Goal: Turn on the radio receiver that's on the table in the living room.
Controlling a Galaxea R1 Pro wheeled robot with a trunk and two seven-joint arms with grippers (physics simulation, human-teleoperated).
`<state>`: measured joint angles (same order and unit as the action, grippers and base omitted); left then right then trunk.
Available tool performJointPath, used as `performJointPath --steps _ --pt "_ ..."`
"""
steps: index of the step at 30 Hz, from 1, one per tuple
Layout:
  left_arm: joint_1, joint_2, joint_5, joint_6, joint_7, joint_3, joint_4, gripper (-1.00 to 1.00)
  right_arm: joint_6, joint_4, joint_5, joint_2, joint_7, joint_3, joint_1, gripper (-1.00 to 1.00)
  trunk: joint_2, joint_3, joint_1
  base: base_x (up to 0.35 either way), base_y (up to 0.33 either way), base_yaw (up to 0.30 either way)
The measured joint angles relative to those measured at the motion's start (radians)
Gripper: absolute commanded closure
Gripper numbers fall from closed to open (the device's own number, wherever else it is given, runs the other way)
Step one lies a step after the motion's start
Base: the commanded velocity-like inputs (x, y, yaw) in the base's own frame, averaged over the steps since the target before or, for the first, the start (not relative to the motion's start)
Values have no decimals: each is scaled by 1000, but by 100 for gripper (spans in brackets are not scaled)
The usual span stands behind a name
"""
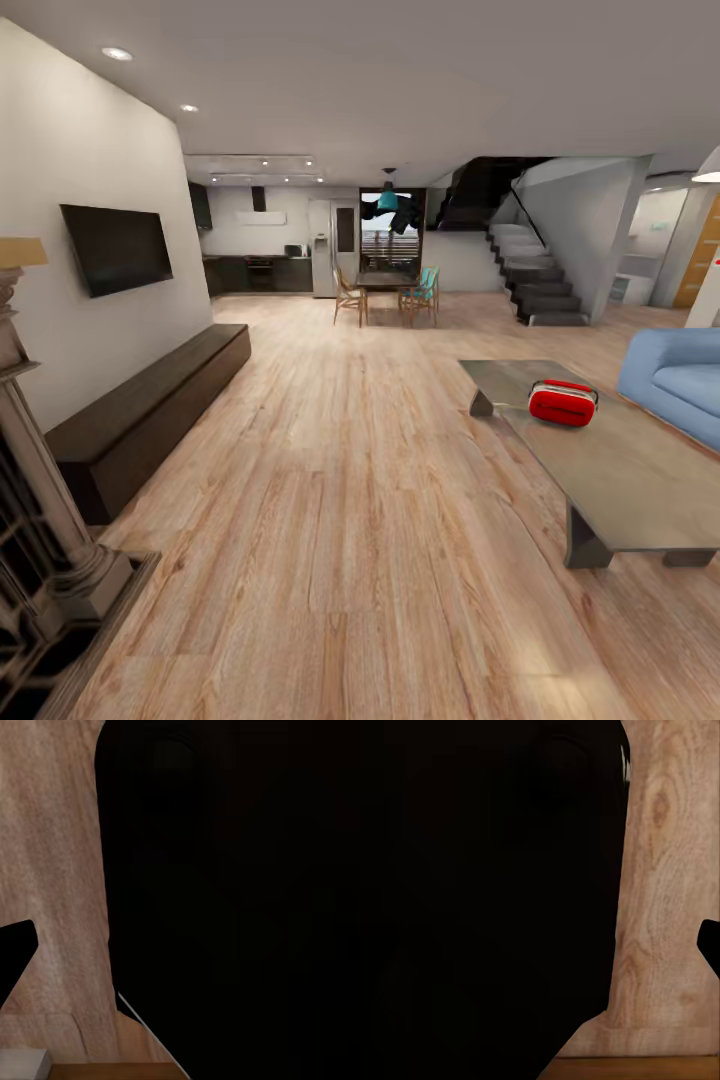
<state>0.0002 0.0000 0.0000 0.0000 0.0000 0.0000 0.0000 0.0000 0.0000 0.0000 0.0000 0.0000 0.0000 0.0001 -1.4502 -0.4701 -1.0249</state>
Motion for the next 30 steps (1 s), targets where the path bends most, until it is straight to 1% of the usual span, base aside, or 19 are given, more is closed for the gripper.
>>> performJointPath --steps 1,4,6,14,16,17,30 --pt "0 0 0 0 0 0 0 -100 0 0 0 0 0 0 0 -100 0 0 0 0 0 0" --pt "17 -17 -1 -2 -2 1 0 -100 -2 -2 1 17 -2 5 -17 -100 0 0 0 0 0 0" --pt "17 -18 -1 -2 -2 2 0 -100 -2 -2 1 28 -2 6 -20 -100 0 0 0 0 0 0" --pt "30 -63 0 -2 -2 2 4 -100 -2 -2 2 71 -2 7 -63 -100 0 0 0 0 0 0" --pt "30 -74 0 -2 -2 2 5 -100 -2 -2 2 72 -2 8 -75 -100 0 0 0 0 0 0" --pt "30 -76 0 -2 -2 2 5 -100 -2 -2 2 72 -2 8 -76 -100 0 0 0 0 0 0" --pt "31 -77 1 -2 -2 2 5 -100 -2 -2 1 72 -2 8 -78 -100 0 0 0 0 0 0"
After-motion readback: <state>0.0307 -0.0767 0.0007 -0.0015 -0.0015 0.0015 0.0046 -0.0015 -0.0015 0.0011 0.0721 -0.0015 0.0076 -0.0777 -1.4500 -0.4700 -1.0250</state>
